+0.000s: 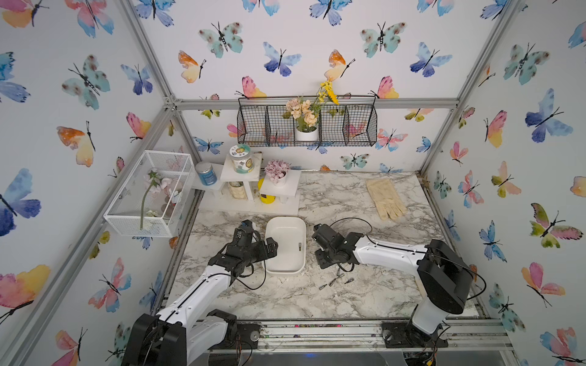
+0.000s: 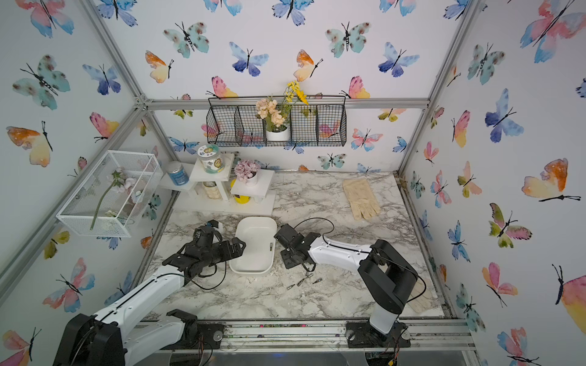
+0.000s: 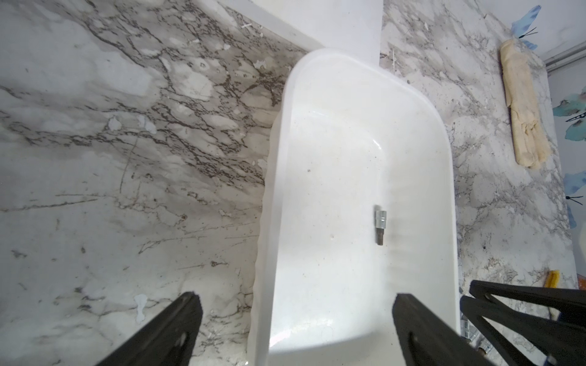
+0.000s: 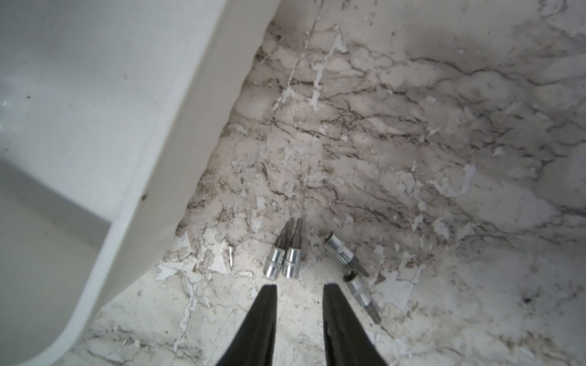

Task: Put the bit on the desktop into the storage box
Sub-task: Pick up the screwdriver bit from the center of the board.

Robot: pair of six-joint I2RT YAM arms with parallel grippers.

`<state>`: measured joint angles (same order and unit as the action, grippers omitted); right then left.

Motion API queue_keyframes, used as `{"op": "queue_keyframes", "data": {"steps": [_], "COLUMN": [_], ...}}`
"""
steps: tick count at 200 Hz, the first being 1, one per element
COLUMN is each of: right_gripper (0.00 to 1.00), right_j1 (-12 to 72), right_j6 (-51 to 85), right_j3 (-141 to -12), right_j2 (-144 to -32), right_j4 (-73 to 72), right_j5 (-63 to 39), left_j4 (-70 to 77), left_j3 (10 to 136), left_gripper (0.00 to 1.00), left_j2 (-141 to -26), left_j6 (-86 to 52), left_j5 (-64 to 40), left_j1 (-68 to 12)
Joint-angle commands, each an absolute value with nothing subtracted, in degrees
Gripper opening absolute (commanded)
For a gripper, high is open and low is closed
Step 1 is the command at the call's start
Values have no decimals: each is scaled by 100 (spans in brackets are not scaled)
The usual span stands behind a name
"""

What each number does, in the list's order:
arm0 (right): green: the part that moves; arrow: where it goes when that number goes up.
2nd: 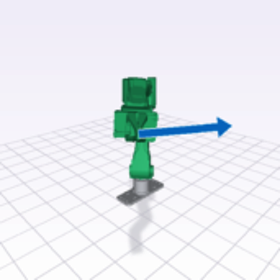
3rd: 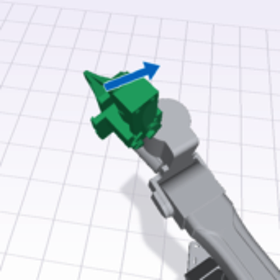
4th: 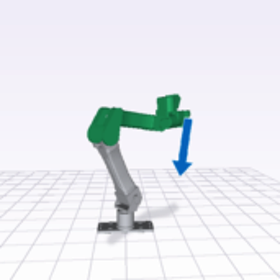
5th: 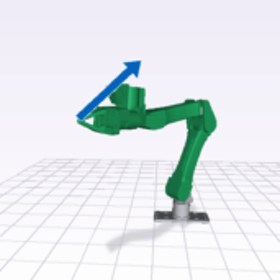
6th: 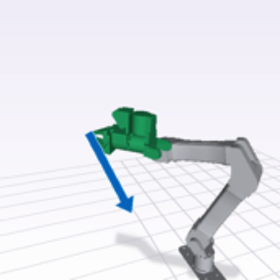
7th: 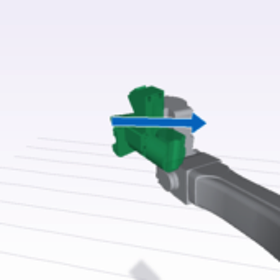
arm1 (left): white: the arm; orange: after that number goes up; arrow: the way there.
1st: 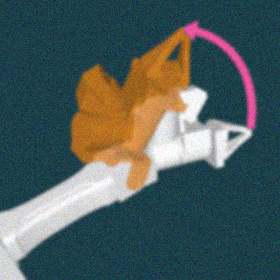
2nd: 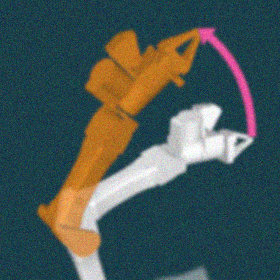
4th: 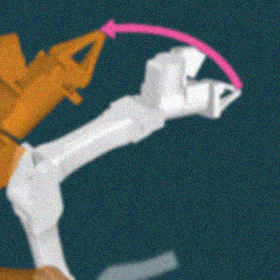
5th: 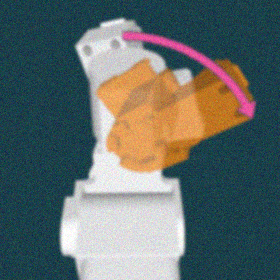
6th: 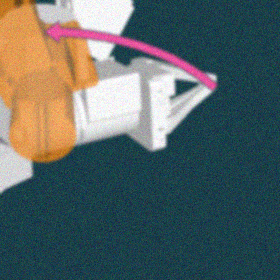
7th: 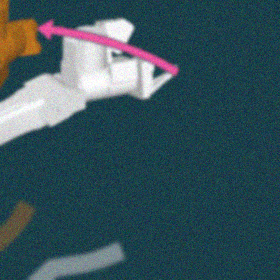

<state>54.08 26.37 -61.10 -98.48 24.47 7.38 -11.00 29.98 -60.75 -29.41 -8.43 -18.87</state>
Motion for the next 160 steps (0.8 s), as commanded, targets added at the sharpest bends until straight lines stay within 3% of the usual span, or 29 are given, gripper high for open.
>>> {"op": "queue_keyframes", "data": {"steps": [1, 160], "right_gripper": [27, 23], "right_j1": [5362, 5239], "right_j6": [2667, 2639], "right_j3": [-6026, -5953], "right_j2": [-10026, -10412], "right_j4": [2279, 2065], "right_j5": [606, 478], "left_j4": [-1181, -1133], "left_j3": [2944, 2960], "left_gripper": [99, 99], "left_j2": [-5977, -6012], "left_j6": [-2936, -2936], "left_j5": [-814, -822], "left_j1": [-1916, -1916]}}
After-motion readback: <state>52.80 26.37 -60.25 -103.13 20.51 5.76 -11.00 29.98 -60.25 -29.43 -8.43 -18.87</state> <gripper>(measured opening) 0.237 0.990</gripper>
